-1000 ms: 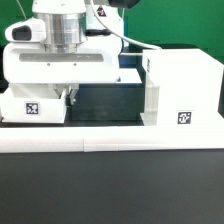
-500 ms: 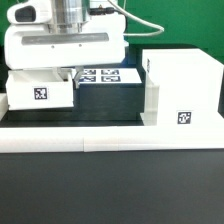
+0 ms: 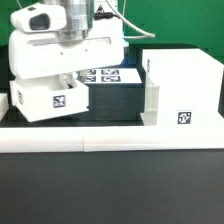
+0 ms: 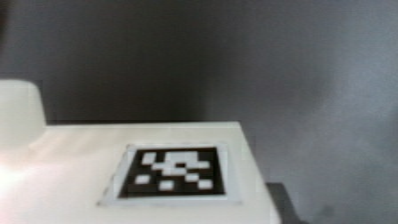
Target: Assemble drawer
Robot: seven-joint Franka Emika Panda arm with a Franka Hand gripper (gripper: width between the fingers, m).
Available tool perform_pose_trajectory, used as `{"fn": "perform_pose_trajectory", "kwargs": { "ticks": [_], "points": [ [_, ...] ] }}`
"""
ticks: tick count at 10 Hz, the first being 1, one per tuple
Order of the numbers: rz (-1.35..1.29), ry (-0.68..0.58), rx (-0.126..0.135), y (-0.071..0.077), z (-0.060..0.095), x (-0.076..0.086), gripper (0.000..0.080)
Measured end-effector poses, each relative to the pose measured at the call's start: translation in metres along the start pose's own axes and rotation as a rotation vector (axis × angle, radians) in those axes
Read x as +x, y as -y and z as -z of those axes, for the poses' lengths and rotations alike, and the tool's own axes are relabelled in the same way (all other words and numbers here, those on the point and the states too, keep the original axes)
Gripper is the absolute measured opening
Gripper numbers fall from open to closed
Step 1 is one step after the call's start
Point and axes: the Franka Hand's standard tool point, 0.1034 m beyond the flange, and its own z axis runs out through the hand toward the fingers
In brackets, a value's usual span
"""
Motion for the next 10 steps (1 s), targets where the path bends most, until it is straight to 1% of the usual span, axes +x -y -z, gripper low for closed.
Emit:
{"fn": "perform_pose_trajectory", "kwargs": {
  "ticks": [1, 2, 3, 10],
  "points": [
    [0.077, 0.007, 0.008, 0.0038, 0.0013, 0.0045, 0.0042],
    [0.166, 0.017, 0.009, 0.0069, 0.002, 0.0076, 0.0042],
    [0.248, 0.025, 0.005, 0.0098, 0.0017, 0.0092, 0.0042],
    [0.618, 0.034, 0.003, 0.0038, 0.0015, 0.0046, 0.0042]
  ]
}}
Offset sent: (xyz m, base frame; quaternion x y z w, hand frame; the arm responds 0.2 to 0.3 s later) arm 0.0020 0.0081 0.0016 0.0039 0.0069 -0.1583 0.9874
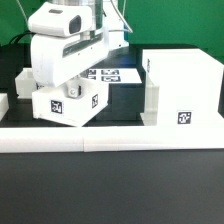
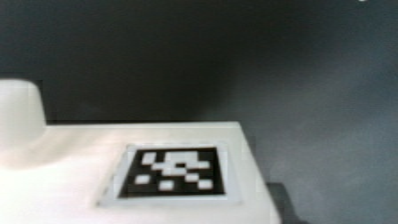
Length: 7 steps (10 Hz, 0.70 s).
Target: Assemble drawer
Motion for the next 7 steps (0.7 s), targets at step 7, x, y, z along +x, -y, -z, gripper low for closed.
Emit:
{"fn": "perform_pose_trajectory", "kwargs": {
  "ticks": [7],
  "points": [
    [0.233, 0.033, 0.016, 0.0045, -0.0015, 0.002, 0.0042]
  ]
}}
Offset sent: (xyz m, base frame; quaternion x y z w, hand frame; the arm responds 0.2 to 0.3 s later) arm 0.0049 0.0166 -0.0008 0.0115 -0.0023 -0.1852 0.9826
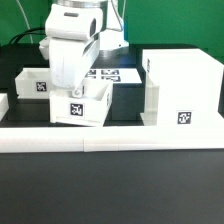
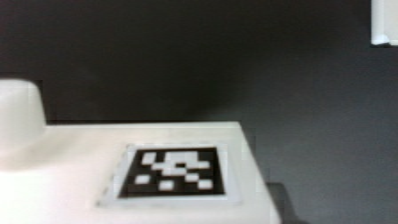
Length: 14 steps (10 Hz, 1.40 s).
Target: Assemble drawer
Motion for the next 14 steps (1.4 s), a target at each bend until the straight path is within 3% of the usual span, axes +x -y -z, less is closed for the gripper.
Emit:
{"fn": "perform_pose_trajectory", "kwargs": {
  "ticks": [4, 9, 12, 14],
  "points": [
    [0.025, -0.002, 0.007, -0.001, -0.003, 0.013, 0.0042],
    [0.131, 0.006, 0.018, 0.001, -0.009, 0.008, 0.0042],
    [0.108, -0.002, 0.026, 0.001, -0.006, 0.025, 0.0042],
    [0.104, -0.004, 0.015, 0.001, -0.007, 0.024, 0.0042]
  ]
}}
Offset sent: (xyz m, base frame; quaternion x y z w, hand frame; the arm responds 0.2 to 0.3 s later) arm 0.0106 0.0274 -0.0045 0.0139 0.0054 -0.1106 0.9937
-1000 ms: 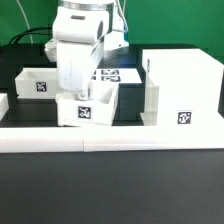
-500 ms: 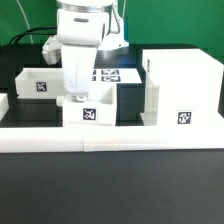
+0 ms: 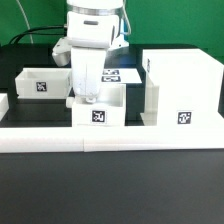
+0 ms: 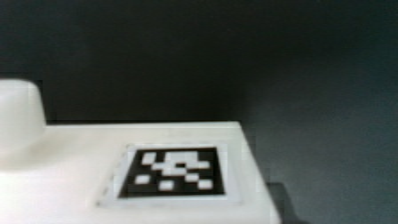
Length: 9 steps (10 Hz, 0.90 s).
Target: Assemble drawer
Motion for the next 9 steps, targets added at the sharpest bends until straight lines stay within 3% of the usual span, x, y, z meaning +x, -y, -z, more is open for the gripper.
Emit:
{"fn": "perform_pose_trajectory", "kwargs": {
  "ticks": [2, 6, 9],
  "points": [
    [-0.005, -0.005, -0.047, -0.001, -0.002, 0.001, 0.0042],
    [-0.028, -0.014, -0.081, -0.005, -0.002, 0.012, 0.0042],
    [-0.029, -0.013, -0.072, -0.005, -0.004, 0.014, 0.0042]
  ]
}}
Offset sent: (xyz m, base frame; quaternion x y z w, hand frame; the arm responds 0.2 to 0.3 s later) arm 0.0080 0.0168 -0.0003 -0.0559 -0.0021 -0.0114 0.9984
